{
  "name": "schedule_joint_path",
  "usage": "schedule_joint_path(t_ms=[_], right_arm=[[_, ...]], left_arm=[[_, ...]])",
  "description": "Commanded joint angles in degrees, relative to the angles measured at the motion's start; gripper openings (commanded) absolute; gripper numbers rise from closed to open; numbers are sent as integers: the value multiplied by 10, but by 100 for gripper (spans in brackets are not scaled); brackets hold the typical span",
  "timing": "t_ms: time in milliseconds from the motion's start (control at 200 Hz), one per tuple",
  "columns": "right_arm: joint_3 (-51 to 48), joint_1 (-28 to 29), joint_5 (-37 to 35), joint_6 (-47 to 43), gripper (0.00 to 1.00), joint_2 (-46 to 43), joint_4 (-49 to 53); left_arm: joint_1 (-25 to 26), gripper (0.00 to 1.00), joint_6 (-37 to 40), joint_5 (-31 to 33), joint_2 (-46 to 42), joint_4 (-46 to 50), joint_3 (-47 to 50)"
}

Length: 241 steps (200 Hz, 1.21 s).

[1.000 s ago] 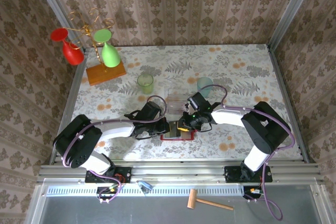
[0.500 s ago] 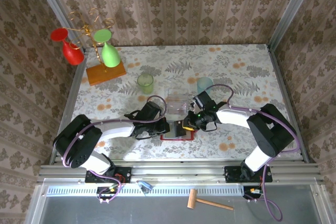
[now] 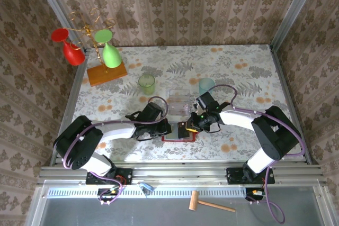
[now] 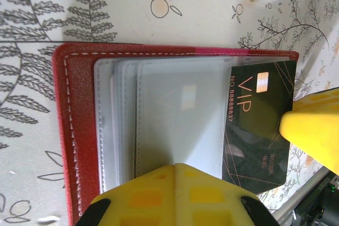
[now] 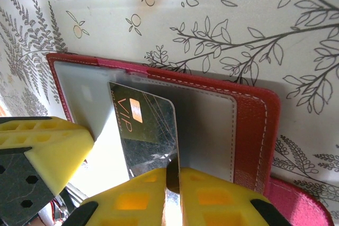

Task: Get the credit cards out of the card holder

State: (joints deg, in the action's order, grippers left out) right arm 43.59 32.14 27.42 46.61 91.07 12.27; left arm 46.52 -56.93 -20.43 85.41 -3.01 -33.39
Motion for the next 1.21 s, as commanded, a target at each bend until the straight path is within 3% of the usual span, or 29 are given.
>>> schedule_joint_path(t_ms=[0, 1200], right_arm=[[2, -2, -16, -7, 12, -15, 28], [-1, -2, -10, -13, 10, -34, 33]], left_arm=[[5, 6, 1, 15, -8, 18, 16], [15, 6, -31, 35, -29, -13, 50]])
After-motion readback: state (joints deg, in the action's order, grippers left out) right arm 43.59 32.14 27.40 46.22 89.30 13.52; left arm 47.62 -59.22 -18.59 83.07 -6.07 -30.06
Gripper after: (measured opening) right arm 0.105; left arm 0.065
